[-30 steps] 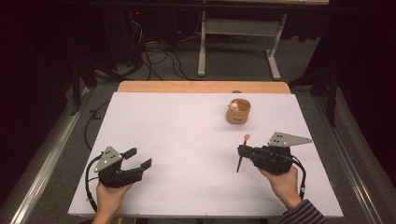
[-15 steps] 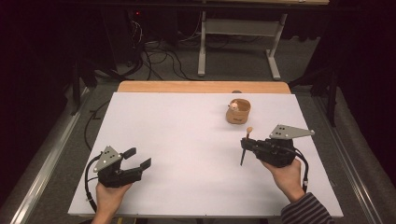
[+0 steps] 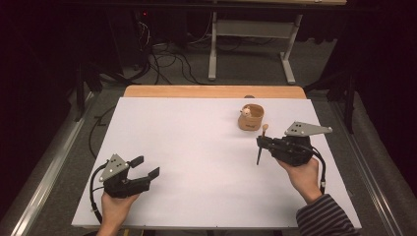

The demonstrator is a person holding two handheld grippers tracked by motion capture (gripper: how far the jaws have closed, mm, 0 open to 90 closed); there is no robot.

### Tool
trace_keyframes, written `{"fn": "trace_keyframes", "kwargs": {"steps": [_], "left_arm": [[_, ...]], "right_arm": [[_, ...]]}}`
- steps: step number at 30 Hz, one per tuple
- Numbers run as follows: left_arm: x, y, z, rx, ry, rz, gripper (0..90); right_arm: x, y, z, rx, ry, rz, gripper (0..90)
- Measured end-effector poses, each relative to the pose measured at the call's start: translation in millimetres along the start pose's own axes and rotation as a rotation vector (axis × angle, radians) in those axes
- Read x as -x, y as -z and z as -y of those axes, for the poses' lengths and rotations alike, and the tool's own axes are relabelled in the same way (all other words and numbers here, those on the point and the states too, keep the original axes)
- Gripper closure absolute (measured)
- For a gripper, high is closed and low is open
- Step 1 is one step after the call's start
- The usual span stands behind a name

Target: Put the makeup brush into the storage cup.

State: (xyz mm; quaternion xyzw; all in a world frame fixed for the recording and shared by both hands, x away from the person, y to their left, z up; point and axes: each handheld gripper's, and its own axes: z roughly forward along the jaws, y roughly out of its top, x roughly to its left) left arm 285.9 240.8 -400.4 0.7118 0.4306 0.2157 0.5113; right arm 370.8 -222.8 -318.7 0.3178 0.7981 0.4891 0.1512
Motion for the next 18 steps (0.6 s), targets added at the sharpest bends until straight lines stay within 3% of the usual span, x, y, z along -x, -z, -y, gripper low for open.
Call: {"fn": "trace_keyframes", "kwargs": {"steps": [13,18], "left_arm": [[0.3,-0.2,0.0,0.000,-0.003,0.005,27.6],[1.6,-0.2,-0.3,0.003,-0.014,0.012,27.3]], "right_arm": [[15.8,-2.0,-14.4,0.009,-0.022,0.030,85.4],[22.5,-3.7,-23.6,0.011,-0.026,0.067,85.5]]}}
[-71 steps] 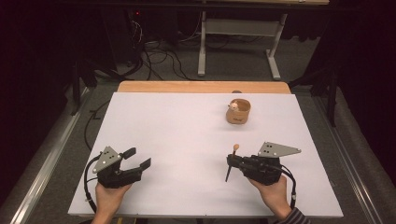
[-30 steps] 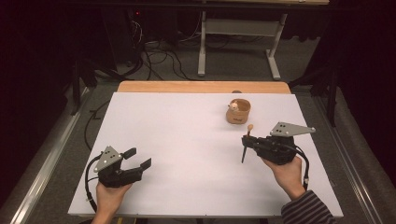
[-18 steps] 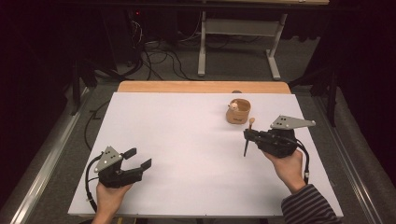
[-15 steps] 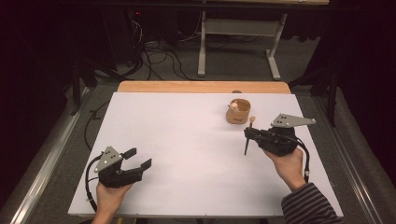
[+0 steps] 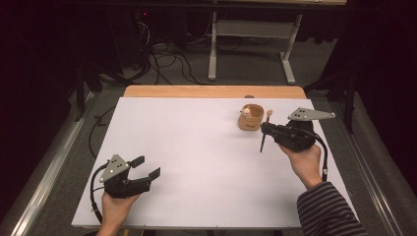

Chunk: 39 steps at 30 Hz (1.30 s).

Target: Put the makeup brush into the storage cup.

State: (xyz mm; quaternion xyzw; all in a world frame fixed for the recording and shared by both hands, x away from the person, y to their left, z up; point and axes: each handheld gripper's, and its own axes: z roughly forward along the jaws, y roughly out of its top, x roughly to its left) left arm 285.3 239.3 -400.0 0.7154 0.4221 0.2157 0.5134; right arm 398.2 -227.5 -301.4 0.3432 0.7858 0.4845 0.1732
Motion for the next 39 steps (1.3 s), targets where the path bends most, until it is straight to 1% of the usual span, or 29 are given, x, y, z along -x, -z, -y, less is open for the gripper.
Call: {"fn": "trace_keyframes", "kwargs": {"steps": [9,12,17,22,28,32,37,39], "left_arm": [[-0.4,0.0,0.1,0.000,0.001,0.003,27.2],[0.1,0.3,-0.1,0.003,-0.003,0.004,26.6],[0.9,0.3,-0.1,0.005,-0.009,0.004,26.1],[1.4,-0.5,0.0,0.003,-0.015,0.010,25.8],[1.7,-1.7,0.1,-0.003,-0.020,0.016,25.8],[2.2,-2.8,0.2,0.002,-0.014,0.018,25.7],[1.8,-2.5,0.1,-0.005,-0.022,0.020,25.6],[1.7,-2.7,0.1,-0.005,-0.022,0.022,25.6]], "right_arm": [[9.5,-4.6,-8.6,-0.007,-0.013,0.031,85.5],[14.3,-7.5,-12.1,-0.009,-0.030,0.040,85.5],[19.9,-11.8,-13.6,0.004,-0.037,0.037,85.4],[27.0,-17.7,-16.4,0.010,-0.057,0.046,85.4],[31.1,-20.4,-22.1,0.015,-0.053,0.062,85.4],[32.9,-22.4,-25.6,0.016,-0.063,0.073,85.4],[35.3,-27.1,-30.3,0.012,-0.064,0.086,85.4],[37.3,-30.1,-33.7,0.013,-0.060,0.098,85.3]]}}
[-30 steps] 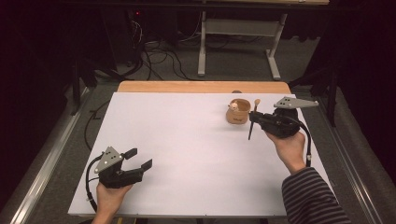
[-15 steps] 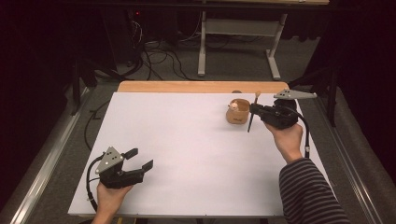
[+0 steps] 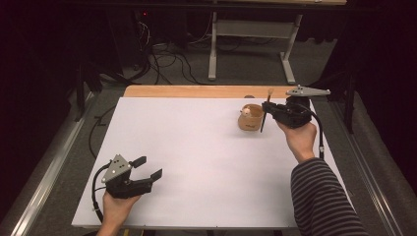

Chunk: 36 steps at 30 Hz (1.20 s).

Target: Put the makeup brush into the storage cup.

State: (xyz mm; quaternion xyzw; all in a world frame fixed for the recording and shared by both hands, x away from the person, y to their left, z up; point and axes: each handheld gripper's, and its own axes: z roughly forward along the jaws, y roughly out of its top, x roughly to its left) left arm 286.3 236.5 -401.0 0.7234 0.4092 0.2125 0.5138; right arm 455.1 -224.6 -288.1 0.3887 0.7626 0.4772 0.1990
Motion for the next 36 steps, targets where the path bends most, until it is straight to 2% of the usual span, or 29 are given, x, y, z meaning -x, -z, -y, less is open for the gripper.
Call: {"fn": "trace_keyframes", "kwargs": {"steps": [13,17,25,30,36], "left_arm": [[0.6,-0.6,0.2,-0.003,-0.005,0.004,25.5],[0.9,-0.4,0.1,-0.002,-0.007,0.007,25.3],[1.5,-0.6,0.0,-0.002,-0.012,0.010,25.2],[1.4,-0.6,0.1,-0.003,-0.011,0.011,25.2],[2.1,-0.6,0.0,-0.001,-0.015,0.010,25.2]], "right_arm": [[7.9,-15.8,-10.9,0.006,-0.007,0.047,85.3],[8.9,-19.1,-14.2,0.012,-0.001,0.078,85.3],[13.7,-27.5,-18.4,0.016,-0.006,0.099,85.3],[16.4,-31.8,-17.9,0.031,-0.010,0.094,85.3],[19.3,-35.2,-18.1,0.027,-0.006,0.120,85.3]]}}
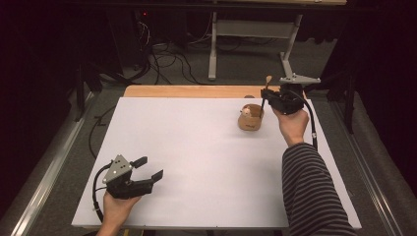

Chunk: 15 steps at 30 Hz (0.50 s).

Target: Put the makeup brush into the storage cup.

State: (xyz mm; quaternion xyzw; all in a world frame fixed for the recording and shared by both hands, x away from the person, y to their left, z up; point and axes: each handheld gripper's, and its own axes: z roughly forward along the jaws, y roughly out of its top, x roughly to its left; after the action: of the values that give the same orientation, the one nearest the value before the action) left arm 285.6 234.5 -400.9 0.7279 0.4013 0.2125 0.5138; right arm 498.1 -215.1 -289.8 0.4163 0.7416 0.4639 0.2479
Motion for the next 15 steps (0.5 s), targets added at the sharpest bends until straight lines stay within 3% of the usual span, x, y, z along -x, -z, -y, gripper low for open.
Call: {"fn": "trace_keyframes", "kwargs": {"steps": [15], "left_arm": [[1.2,0.0,0.0,-0.001,-0.006,0.006,25.2]], "right_arm": [[-6.3,-15.5,-0.9,-0.002,-0.001,0.023,85.0]]}}
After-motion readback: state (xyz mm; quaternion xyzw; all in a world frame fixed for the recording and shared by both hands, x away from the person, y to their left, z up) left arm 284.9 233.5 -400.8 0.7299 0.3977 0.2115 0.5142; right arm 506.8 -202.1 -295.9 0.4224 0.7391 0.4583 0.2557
